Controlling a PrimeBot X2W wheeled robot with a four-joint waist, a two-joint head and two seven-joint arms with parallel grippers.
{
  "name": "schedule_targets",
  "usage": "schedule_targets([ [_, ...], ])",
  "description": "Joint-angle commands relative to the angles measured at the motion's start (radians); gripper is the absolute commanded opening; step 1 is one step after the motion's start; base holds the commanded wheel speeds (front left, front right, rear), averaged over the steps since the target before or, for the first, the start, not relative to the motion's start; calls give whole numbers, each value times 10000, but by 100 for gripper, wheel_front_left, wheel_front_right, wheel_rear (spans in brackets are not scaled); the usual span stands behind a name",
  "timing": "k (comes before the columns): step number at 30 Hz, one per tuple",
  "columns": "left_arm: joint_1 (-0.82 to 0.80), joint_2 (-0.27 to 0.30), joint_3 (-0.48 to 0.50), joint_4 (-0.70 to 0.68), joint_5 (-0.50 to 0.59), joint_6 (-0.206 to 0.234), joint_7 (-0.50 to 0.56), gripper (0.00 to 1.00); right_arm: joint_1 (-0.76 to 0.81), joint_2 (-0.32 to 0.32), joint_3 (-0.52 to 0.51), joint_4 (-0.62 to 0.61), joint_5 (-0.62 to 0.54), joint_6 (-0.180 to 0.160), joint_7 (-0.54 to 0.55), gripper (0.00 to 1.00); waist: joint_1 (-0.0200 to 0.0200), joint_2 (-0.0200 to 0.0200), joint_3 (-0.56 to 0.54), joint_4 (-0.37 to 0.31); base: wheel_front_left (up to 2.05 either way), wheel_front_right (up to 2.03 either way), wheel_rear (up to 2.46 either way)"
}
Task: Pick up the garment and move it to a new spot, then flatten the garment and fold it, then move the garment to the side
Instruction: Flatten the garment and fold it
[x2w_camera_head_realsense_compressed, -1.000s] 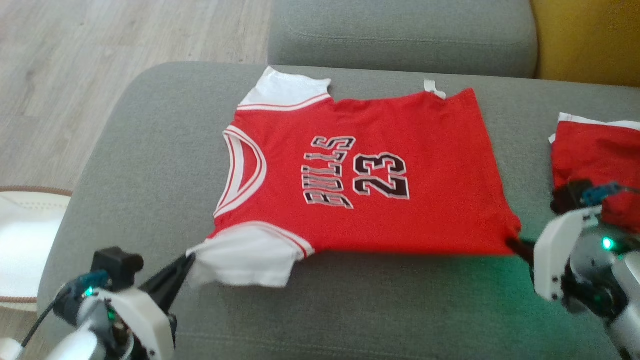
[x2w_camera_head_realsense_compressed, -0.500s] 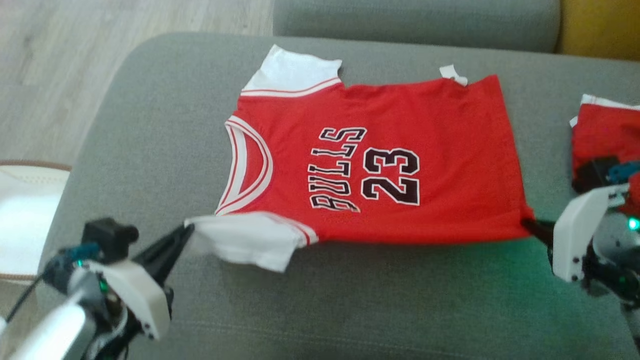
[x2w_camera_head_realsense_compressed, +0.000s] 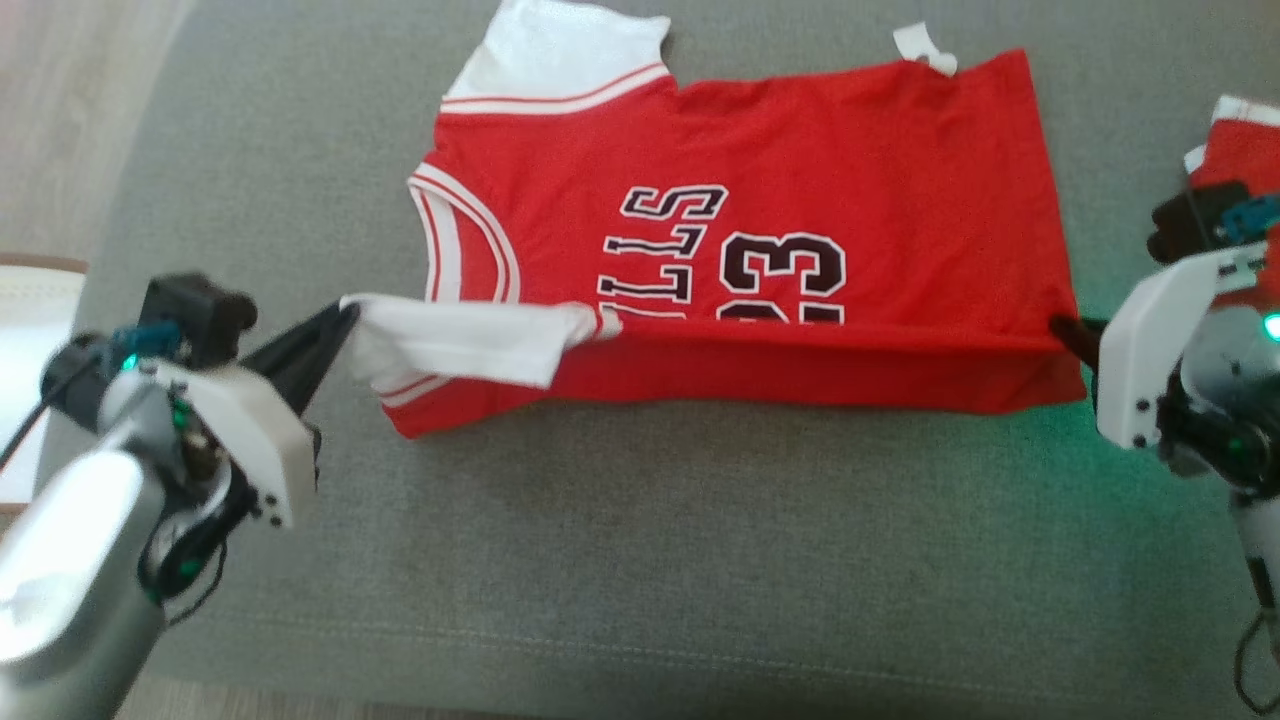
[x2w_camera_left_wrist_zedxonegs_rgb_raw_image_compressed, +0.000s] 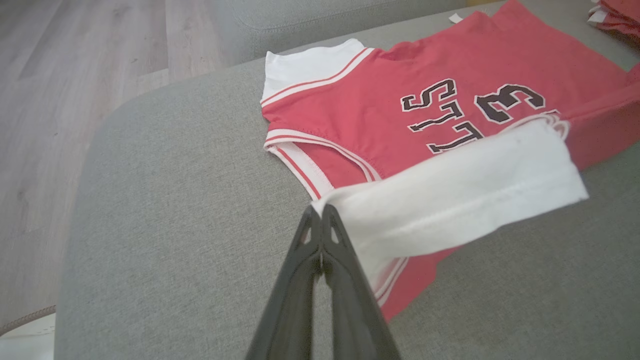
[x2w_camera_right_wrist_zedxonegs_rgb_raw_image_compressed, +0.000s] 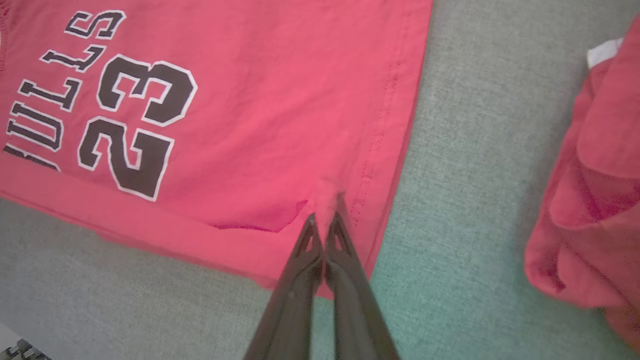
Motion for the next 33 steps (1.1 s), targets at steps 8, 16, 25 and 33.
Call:
schedule_targets([
  [8,-1708,153,-210,1079,235,-110,-142,0,-1073,-96,651,439,-455,39,-483,0,-1,0,667,-244,0,0,0],
  [16,-2641,-293,-355,2661,806,466,-1392,100,-1728,137,947,1015,-913,39,-2330,100,-1,0,817,-373,0,0,0],
  [25,-2594,-1411,1032,3357,363,1942,-3785,100,-1437,713,244,966,-922,39,-6246,100,-1,0,220,-488,0,0,0],
  [33,-335,-3041,3837,554,914,2804,-3898,100,-73,1368,-319,466,-2198,39,-9602,100,-1,0,-702,-652,0,0,0],
])
